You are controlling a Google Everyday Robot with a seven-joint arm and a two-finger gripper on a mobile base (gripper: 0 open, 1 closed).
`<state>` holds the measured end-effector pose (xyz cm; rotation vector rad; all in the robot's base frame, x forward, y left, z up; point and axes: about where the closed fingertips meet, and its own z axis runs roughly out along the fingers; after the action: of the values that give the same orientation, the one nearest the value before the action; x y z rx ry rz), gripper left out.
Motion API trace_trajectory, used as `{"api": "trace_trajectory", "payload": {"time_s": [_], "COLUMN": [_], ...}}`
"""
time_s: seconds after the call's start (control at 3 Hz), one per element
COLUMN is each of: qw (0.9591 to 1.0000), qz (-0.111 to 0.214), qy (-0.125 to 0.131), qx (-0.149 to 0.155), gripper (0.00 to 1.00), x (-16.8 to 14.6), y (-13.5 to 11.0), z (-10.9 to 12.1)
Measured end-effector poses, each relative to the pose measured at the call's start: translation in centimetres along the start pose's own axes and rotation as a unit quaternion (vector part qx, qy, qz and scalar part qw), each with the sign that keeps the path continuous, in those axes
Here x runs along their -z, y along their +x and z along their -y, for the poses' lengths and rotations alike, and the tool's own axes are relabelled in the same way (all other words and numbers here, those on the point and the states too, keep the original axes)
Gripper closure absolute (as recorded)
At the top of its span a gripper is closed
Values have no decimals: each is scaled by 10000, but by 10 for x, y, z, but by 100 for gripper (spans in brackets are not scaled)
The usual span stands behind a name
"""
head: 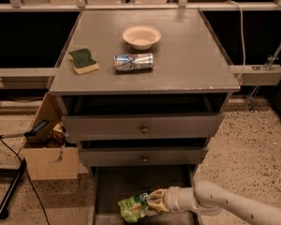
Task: Pick green rice chip bag from bottom drawer and place on counter
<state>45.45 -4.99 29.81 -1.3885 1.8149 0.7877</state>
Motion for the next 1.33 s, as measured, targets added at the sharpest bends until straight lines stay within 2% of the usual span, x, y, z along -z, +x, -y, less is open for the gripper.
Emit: {"api": "trace_trajectory", "payload": {"time_s": [0.33,0.67,1.0,1.33], "qw": [9995,9986,9986,9964], "qz": [188,191,191,187], "qy": [117,220,220,314], "qx": [244,436,437,765], "gripper": [100,100,100,100], "x": [62,110,110,151], "y": [-38,-69,-69,-114], "z": [-10,-14,-14,-6]}}
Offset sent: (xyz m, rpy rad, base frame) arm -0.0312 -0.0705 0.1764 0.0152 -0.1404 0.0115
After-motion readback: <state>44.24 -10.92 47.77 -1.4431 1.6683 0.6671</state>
